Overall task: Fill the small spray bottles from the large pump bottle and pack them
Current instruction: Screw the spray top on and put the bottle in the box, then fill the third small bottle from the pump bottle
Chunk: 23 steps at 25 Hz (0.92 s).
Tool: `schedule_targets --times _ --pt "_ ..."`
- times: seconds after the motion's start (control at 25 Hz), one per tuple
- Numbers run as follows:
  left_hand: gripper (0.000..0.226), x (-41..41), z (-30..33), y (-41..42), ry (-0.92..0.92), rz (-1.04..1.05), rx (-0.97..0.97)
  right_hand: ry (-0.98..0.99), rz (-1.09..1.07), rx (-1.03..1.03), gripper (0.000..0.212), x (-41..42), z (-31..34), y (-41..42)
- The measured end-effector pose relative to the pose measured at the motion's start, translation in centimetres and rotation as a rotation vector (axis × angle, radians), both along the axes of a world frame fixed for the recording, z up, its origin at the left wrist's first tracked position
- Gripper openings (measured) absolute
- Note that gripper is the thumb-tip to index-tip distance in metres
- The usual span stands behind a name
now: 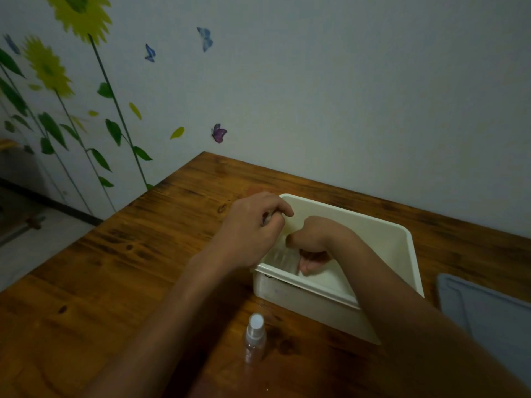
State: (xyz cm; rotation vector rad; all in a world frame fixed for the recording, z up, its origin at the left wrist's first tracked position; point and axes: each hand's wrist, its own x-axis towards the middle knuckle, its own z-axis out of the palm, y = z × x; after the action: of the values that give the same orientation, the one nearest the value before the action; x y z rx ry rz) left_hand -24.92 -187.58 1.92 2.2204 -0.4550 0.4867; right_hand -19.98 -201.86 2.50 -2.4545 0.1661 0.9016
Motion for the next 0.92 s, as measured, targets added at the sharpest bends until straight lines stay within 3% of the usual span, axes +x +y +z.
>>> schedule_targets --times 0.36,0.56,0.76,0.92 --pt "0.021 0.1 -0.2 -0.1 0.002 0.020 0.024 0.043 -0.021 -0.002 0.037 0.8 -1.3 0.1" --pt "0.020 -0.4 0.2 0.0 -0.172 0.133 -0.001 -0.096 -0.045 0.040 0.035 0.2 -0.8 -0.2" --pt "0.018 -4.1 1.4 0.1 -0.176 0.286 -0.172 -0.579 -0.020 -0.119 0.028 -2.9 1.4 -0.1" --pt "0.020 -10.1 -0.5 0.7 0.039 0.298 -0.258 -0.976 -0.200 0.122 0.023 -10.0 4.6 0.0"
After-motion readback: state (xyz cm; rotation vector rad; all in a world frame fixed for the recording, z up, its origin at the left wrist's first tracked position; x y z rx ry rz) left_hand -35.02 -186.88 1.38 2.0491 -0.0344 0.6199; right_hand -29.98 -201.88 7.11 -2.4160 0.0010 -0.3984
